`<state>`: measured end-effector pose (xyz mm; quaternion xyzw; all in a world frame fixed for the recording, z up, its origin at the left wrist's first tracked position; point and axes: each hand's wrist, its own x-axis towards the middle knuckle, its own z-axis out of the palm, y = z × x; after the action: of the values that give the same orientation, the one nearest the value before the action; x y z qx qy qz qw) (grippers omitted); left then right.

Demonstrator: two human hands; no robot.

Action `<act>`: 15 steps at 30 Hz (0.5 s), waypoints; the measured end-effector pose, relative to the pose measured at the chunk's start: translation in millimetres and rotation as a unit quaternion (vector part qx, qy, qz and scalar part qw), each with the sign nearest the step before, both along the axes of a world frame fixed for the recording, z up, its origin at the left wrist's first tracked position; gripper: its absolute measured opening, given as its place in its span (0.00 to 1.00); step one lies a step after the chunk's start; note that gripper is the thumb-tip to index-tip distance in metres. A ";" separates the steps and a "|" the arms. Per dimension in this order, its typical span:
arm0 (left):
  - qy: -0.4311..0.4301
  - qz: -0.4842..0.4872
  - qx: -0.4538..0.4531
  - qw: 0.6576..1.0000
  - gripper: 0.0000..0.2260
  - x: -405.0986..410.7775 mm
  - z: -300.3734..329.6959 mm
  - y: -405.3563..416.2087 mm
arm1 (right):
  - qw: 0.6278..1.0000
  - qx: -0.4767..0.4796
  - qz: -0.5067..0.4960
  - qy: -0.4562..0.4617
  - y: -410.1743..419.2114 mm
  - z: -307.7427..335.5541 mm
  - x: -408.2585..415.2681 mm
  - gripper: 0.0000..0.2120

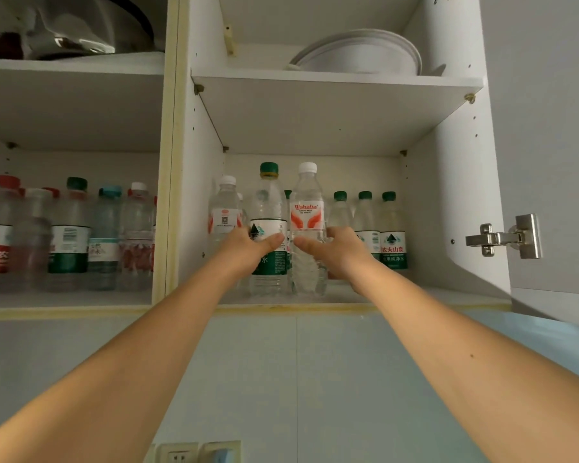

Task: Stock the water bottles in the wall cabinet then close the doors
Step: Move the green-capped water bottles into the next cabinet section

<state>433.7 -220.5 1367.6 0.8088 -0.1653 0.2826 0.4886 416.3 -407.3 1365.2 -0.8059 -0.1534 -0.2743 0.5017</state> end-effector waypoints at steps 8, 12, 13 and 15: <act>-0.055 0.092 0.068 0.992 0.26 -32.9 -9.7 6.4 | 0.997 -0.056 -0.038 -0.034 7.4 -11.6 -24.8 0.37; -0.153 0.103 0.069 0.980 0.22 -71.5 -23.8 32.3 | 0.977 -0.050 -0.065 -0.197 20.3 -37.5 -54.7 0.29; -0.179 0.100 0.062 0.977 0.19 -83.9 -30.9 39.4 | 0.972 -0.042 -0.057 -0.224 24.8 -46.1 -63.4 0.29; -0.220 0.088 0.048 0.970 0.12 -108.3 -49.6 54.7 | 0.965 -0.027 -0.031 -0.259 35.8 -68.6 -80.9 0.27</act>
<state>325.4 -165.8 1318.0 0.7607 -0.2106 0.4872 0.3738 335.4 -371.5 1296.6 -0.7250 -0.2604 -0.4845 0.4145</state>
